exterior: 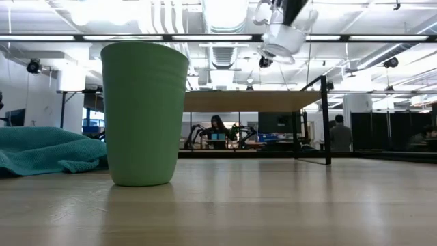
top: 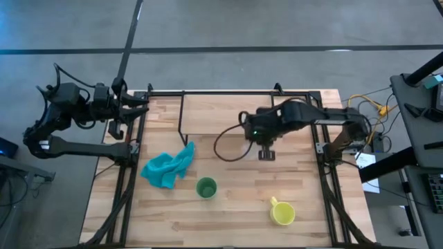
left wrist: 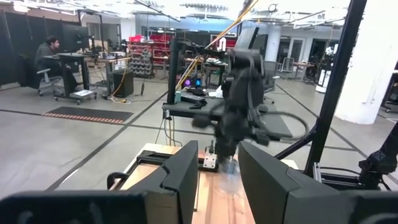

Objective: Stack small to large cups/mugs on shelf
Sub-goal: Put the transparent mug on the shelf

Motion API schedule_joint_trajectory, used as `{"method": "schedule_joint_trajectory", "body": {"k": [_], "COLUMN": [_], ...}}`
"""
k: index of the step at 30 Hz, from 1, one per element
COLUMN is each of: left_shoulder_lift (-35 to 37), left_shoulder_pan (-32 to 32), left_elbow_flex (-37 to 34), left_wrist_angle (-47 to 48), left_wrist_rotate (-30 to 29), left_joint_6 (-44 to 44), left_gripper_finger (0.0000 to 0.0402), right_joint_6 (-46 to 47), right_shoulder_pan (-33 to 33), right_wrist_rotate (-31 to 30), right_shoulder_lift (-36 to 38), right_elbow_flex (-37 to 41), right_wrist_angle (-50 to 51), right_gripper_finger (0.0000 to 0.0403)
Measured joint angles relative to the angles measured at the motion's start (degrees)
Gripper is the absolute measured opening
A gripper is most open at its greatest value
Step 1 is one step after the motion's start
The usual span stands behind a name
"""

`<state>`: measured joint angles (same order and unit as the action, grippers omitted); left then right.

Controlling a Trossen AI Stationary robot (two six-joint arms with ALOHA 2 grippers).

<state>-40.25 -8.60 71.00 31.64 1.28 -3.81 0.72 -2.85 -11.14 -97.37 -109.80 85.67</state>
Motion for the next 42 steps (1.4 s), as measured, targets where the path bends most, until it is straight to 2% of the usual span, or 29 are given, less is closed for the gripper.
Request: {"method": "schedule_joint_trajectory", "body": {"k": [4,12,17,26,30,42], "left_shoulder_lift": [-0.7,-2.4,-2.4,-1.5,-1.6,-1.1], "left_shoulder_pan": [0.0,0.0,0.0,0.0,0.0,0.0], "left_elbow_flex": [0.0,0.3,0.8,1.0,0.9,1.0], "left_wrist_angle": [0.0,-1.7,-1.7,-1.6,-1.6,-1.6], "left_wrist_rotate": [-0.1,-0.1,0.0,0.0,0.1,0.1], "left_joint_6": [-0.2,-0.3,-0.3,-0.3,-0.3,-0.3], "left_gripper_finger": [0.0102,0.0102,0.0102,0.0102,0.0102,0.0102], "right_joint_6": [-2.2,-5.1,-9.0,-15.9,-17.2,-19.3], "right_shoulder_pan": [1.9,9.8,14.7,21.2,23.0,26.2], "right_wrist_rotate": [-6.7,-6.9,-1.9,-0.1,3.6,3.7], "right_shoulder_lift": [-0.2,-0.2,-0.2,-0.2,-0.2,-5.7], "right_elbow_flex": [-5.3,-9.5,-10.0,-9.8,-9.2,-6.8], "right_wrist_angle": [3.2,4.4,4.4,4.4,4.3,4.3], "right_gripper_finger": [0.0009,0.0009,0.0009,0.0009,0.0009,0.0008]}}
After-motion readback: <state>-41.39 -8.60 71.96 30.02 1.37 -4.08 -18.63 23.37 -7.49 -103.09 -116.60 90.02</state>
